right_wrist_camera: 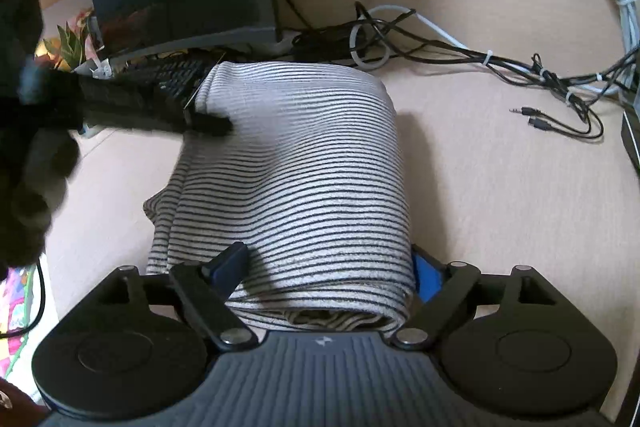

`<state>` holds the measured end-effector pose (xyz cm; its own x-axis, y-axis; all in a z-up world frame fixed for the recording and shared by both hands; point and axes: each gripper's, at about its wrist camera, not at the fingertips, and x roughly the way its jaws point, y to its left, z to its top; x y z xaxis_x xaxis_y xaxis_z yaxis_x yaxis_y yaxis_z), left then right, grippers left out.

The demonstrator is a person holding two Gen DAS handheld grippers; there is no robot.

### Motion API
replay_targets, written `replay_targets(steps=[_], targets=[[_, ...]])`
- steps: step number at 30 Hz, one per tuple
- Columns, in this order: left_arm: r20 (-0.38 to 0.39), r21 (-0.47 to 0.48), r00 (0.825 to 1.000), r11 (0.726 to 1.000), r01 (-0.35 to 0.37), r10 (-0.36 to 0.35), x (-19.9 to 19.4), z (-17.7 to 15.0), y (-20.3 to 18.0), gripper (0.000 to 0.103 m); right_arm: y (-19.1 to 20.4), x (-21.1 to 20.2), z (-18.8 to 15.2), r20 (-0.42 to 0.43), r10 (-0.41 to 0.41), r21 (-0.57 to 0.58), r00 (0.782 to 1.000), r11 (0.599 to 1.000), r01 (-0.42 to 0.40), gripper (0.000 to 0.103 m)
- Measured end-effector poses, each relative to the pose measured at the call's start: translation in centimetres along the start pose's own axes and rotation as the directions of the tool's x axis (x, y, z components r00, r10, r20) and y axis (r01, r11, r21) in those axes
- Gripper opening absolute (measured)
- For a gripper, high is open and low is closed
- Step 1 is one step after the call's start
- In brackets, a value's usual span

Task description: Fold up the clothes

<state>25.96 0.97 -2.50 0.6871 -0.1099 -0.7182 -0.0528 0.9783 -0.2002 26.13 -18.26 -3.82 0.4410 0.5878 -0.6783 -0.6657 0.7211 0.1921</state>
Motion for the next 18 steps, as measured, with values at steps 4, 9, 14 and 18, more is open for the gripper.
replay_targets(steps=[4,9,14,18], targets=[[0.006,-0.002,1.0,1.0,-0.005,0.005,-0.2,-0.1,0.3,0.041,0.4,-0.5,0.3,0.011,-0.012,-0.025,1.0,1.0,0.012,0.085],[0.007,-0.002,1.0,1.0,-0.008,0.008,-0.2,-0.2,0.3,0.045,0.5,-1.1,0.6,0.024,-0.017,-0.046,1.0,0.999,0.018,0.085],[0.008,-0.014,1.0,1.0,-0.002,0.002,0.0,-0.3,0.6,0.045,-0.7,-3.7,2.4,0.138,0.022,0.023,0.99,0.999,-0.026,0.085],[0.01,-0.025,1.0,1.0,0.004,-0.004,0.1,-0.4,0.8,0.048,-2.1,-3.1,3.9,0.155,-0.013,0.093,0.988,0.996,-0.002,0.078]])
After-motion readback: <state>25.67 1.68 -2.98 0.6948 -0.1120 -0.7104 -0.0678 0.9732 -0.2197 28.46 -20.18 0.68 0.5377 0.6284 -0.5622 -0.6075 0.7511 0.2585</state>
